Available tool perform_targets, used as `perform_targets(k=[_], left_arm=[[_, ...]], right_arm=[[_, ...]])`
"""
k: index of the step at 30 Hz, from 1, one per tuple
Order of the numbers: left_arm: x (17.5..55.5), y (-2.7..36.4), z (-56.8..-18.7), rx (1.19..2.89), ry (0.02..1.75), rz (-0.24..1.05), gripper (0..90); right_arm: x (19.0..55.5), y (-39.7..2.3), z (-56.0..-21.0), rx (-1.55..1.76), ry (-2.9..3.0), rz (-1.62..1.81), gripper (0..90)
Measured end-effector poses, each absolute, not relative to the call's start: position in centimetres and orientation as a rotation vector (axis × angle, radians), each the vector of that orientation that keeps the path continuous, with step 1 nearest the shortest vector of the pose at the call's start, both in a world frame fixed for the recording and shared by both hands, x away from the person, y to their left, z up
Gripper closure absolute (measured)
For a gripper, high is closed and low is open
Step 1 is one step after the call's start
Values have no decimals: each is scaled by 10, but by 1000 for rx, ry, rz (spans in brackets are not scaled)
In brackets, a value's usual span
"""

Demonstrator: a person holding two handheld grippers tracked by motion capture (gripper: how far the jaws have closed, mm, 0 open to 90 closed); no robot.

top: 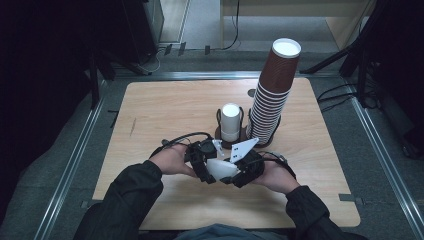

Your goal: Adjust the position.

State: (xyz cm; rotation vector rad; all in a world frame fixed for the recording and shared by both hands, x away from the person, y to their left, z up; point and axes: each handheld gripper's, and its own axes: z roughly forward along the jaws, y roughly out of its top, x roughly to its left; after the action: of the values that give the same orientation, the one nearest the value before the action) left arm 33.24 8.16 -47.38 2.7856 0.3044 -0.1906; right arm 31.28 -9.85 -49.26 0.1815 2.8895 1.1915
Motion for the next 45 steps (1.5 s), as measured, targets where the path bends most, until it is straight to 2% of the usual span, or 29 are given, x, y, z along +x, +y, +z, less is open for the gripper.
perform_targets(k=[2, 5, 7, 18, 32, 34, 42, 43, 45], left_arm=[[332, 82, -473, 2764, 312, -183, 237], [332, 83, -471, 2738, 327, -155, 126], [332, 84, -469, 2724, 340, -133, 105], [330, 111, -461, 2549, 389, -93, 85], [329, 119, -452, 2332, 349, -132, 95], [328, 118, -452, 2317, 343, -132, 132], [329, 119, -451, 2288, 323, -166, 169], [329, 119, -451, 2281, 322, -163, 212], [329, 120, -451, 2280, 323, -174, 240]], right_arm=[[313, -99, -492, 176, 2887, 1196, 356], [313, -100, -491, 177, 2878, 1203, 356], [313, -101, -489, 190, 2873, 1205, 356], [319, -118, -480, 255, 2812, 1321, 355], [322, -129, -474, 276, 2798, 1481, 352], [322, -129, -474, 276, 2796, 1493, 352], [321, -126, -475, 266, 2817, 1535, 352], [322, -126, -475, 267, 2822, 1539, 352], [321, -126, -475, 266, 2828, 1541, 353]])
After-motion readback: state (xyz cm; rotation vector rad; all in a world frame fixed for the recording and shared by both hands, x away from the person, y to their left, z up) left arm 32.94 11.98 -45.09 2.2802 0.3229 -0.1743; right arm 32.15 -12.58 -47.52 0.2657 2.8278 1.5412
